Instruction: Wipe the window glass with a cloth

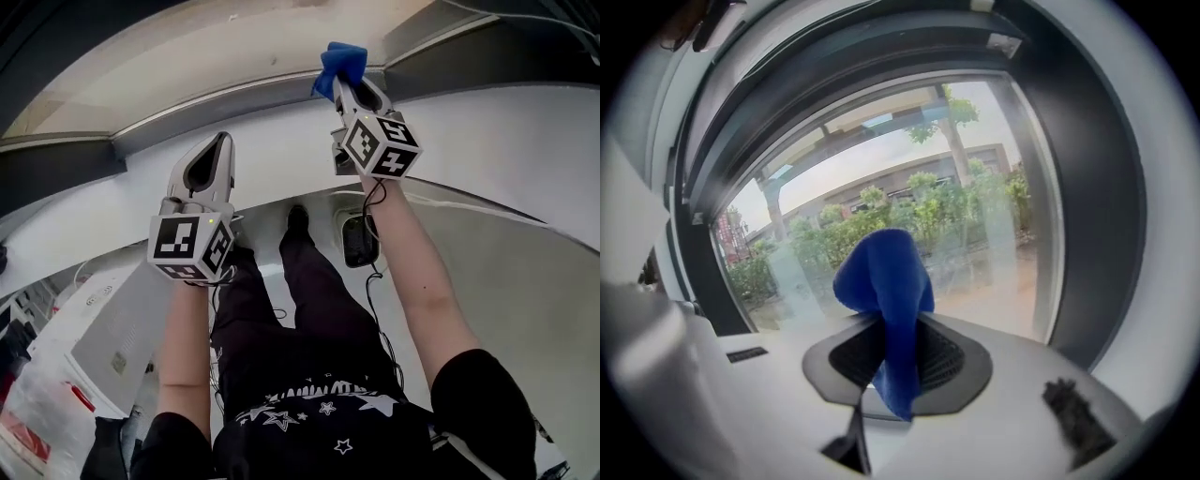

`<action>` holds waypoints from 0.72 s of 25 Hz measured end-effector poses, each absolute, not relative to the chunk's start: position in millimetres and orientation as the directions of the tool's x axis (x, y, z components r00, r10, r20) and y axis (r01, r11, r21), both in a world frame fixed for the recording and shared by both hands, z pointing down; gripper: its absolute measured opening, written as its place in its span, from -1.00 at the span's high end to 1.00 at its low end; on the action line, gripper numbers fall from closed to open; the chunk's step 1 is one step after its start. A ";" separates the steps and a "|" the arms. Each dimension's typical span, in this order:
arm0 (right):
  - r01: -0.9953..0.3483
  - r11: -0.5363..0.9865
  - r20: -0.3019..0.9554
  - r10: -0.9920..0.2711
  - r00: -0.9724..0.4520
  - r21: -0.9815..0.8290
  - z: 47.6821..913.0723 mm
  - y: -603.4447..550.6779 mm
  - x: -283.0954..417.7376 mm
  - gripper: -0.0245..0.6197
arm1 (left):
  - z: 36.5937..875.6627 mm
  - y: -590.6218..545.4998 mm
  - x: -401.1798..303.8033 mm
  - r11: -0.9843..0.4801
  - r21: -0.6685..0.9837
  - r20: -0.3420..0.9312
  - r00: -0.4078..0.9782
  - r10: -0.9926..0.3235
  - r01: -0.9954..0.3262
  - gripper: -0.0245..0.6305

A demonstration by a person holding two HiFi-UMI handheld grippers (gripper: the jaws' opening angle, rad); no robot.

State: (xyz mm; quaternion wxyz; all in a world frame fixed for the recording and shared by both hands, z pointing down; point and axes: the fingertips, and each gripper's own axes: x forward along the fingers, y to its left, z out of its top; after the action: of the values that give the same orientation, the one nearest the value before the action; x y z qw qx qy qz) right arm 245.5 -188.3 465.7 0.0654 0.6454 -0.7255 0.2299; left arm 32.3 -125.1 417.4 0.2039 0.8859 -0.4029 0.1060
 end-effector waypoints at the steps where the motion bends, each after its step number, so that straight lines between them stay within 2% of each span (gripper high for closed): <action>1: -0.964 0.091 0.396 -0.899 -0.188 -0.251 466.6 -188.9 223.7 0.69 | 418.2 -123.6 14.8 -0.574 0.274 0.355 0.635 -0.686 -0.772 0.90; 13: -0.853 0.453 0.441 -0.730 -0.523 -0.261 509.0 -201.1 -60.8 0.69 | 441.2 -111.9 -197.5 -0.343 0.260 0.395 0.423 -0.816 -0.903 0.90; 18: -0.784 0.571 0.453 -0.648 -0.613 -0.243 523.1 -203.2 -169.3 0.69 | 453.7 -102.5 -265.3 -0.265 0.270 0.412 0.359 -0.838 -0.926 0.90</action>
State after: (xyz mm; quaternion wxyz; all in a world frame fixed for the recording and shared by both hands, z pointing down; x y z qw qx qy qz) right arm -169.3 -203.2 523.1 0.1589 0.4105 -0.8720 0.2140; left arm -265.3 -102.5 453.7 0.2366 0.7897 -0.5583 0.0933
